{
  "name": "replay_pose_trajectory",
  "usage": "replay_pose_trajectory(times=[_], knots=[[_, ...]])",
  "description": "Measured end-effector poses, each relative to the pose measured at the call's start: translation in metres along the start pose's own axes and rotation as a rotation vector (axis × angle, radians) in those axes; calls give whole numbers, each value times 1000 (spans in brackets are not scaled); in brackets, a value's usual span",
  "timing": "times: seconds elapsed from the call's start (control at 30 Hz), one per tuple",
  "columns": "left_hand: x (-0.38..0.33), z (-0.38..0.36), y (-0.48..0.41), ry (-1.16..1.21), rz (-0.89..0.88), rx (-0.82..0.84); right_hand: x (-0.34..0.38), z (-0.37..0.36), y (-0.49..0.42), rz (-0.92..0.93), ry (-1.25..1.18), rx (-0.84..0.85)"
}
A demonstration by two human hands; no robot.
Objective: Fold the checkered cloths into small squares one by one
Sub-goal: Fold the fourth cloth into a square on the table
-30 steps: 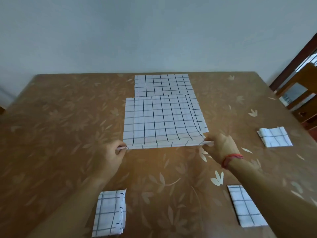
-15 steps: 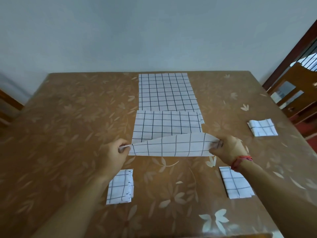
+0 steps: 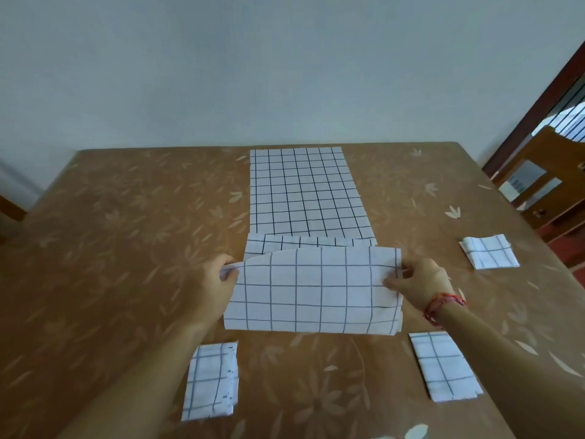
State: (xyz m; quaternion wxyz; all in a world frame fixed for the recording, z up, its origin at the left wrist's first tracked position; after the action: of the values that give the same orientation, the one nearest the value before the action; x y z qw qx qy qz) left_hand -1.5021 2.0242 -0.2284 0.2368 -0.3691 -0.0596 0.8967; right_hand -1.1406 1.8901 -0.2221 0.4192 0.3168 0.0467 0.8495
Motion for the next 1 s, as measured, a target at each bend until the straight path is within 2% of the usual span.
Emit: replay_pose_trajectory(times=[0.3,0.37,0.5,0.67,0.9,1.0], knots=[[13,-51,-68,-21,-56,-14,-12,-40,-89,-134,-66,-32],[20,-62,-76,-86,-68,-1,-15,-49,-103,-144,-56,-43],[15,-94,-60,-232,-196,150,-17,-65,-120,-167,-81,-36],[-27,-145,10,-368,-441,359,-21,-80,-130,-196,-109,-40],[-37,-175,63,-445,-535,490,-22,-84,-138,-248,-135,-47],[-36,-181,69,-459,-521,539,-21,-84,-137,-258,-147,-44]])
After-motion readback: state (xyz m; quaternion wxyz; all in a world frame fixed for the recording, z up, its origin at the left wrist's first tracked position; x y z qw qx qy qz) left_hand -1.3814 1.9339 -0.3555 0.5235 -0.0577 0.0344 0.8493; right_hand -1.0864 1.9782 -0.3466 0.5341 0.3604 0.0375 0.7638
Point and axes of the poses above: each hand's wrist, its own y-axis away from the middle knuckle, its own z-axis out of the back of the hand, x = y × z, the point moved 8 cm from there along -y, towards the middle knuckle, and after that the axes turned 14 degrees about -z, right-handed, at the moved point
